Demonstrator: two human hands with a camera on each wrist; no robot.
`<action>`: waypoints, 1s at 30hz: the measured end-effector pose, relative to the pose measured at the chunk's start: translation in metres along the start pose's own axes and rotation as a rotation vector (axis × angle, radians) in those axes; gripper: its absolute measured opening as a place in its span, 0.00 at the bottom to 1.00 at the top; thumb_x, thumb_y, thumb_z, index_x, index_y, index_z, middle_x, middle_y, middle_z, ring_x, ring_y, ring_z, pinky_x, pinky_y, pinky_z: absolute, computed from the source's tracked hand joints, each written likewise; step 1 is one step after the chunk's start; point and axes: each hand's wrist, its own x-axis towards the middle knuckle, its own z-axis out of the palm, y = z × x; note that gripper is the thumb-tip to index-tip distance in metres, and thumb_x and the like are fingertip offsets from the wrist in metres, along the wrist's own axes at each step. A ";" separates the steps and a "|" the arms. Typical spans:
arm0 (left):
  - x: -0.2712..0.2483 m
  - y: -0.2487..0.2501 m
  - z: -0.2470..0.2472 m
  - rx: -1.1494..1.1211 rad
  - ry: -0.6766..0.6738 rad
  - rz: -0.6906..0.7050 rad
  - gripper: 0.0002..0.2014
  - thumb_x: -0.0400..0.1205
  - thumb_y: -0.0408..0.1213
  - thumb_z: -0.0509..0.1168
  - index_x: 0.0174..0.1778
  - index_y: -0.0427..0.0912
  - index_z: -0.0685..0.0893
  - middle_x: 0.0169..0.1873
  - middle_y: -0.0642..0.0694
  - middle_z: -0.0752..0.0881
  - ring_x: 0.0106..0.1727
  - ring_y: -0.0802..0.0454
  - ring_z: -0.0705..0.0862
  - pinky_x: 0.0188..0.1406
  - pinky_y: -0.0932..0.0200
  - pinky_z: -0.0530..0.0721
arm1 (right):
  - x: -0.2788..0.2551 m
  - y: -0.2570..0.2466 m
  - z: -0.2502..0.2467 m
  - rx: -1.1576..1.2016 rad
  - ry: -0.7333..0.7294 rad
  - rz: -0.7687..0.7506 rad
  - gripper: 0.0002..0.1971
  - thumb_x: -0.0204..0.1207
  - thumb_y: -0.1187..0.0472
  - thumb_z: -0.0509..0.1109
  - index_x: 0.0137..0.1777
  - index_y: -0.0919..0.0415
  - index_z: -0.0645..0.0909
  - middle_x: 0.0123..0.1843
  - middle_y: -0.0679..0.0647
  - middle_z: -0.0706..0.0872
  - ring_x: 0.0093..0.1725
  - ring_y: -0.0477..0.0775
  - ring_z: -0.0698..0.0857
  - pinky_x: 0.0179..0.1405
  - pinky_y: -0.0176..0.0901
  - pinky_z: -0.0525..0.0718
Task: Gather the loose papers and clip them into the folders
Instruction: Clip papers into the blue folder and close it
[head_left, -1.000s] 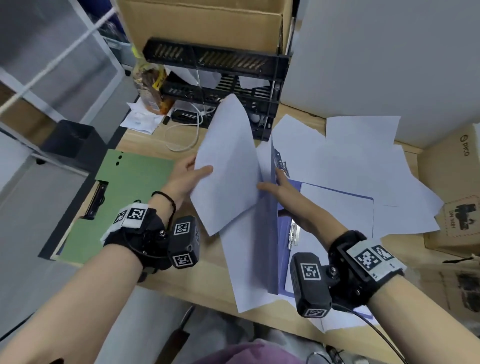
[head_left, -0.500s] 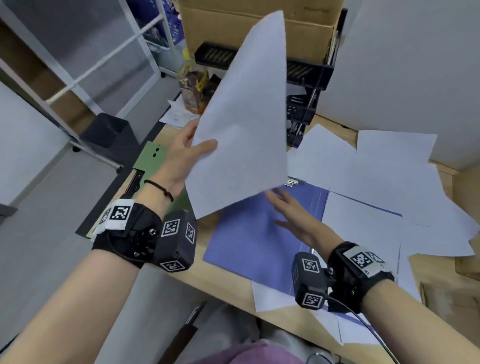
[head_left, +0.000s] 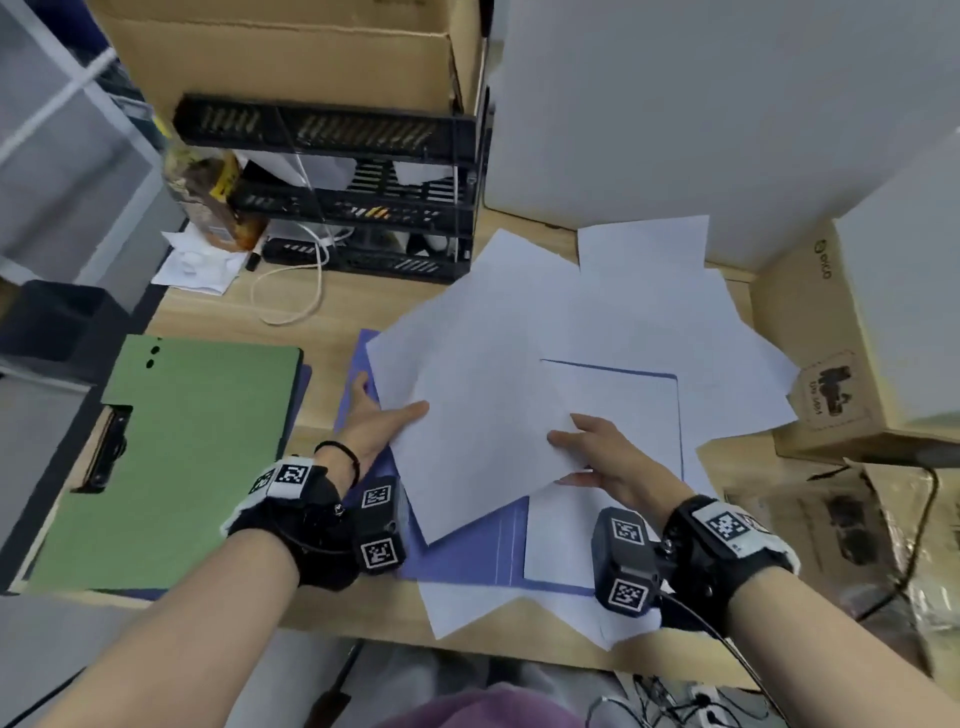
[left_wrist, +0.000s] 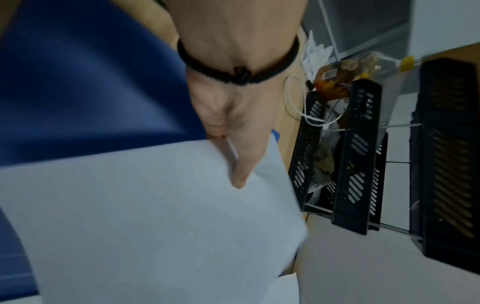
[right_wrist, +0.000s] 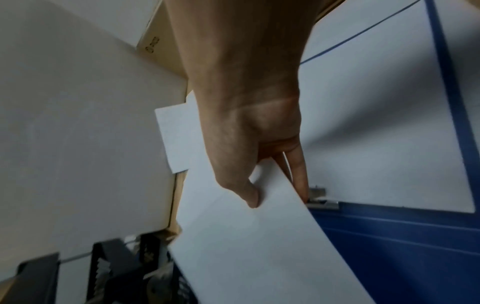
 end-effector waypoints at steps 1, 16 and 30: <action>0.004 0.000 0.007 0.060 0.044 0.011 0.57 0.62 0.36 0.83 0.82 0.45 0.53 0.75 0.41 0.73 0.70 0.40 0.77 0.71 0.38 0.75 | 0.003 0.004 -0.008 0.022 0.006 0.020 0.12 0.80 0.63 0.68 0.62 0.60 0.83 0.53 0.57 0.90 0.45 0.52 0.89 0.33 0.41 0.89; 0.040 0.029 0.088 0.886 0.324 0.345 0.33 0.69 0.36 0.74 0.72 0.51 0.73 0.69 0.41 0.66 0.72 0.39 0.64 0.71 0.46 0.64 | 0.097 -0.033 -0.124 0.015 0.349 -0.034 0.12 0.78 0.65 0.69 0.61 0.57 0.80 0.40 0.49 0.76 0.37 0.44 0.75 0.33 0.36 0.73; 0.093 0.035 0.212 1.146 -0.353 0.148 0.10 0.72 0.47 0.74 0.41 0.48 0.82 0.38 0.52 0.83 0.39 0.53 0.82 0.34 0.60 0.75 | 0.139 -0.043 -0.206 -0.217 0.553 0.064 0.28 0.72 0.57 0.74 0.72 0.56 0.71 0.71 0.59 0.69 0.67 0.61 0.76 0.64 0.55 0.80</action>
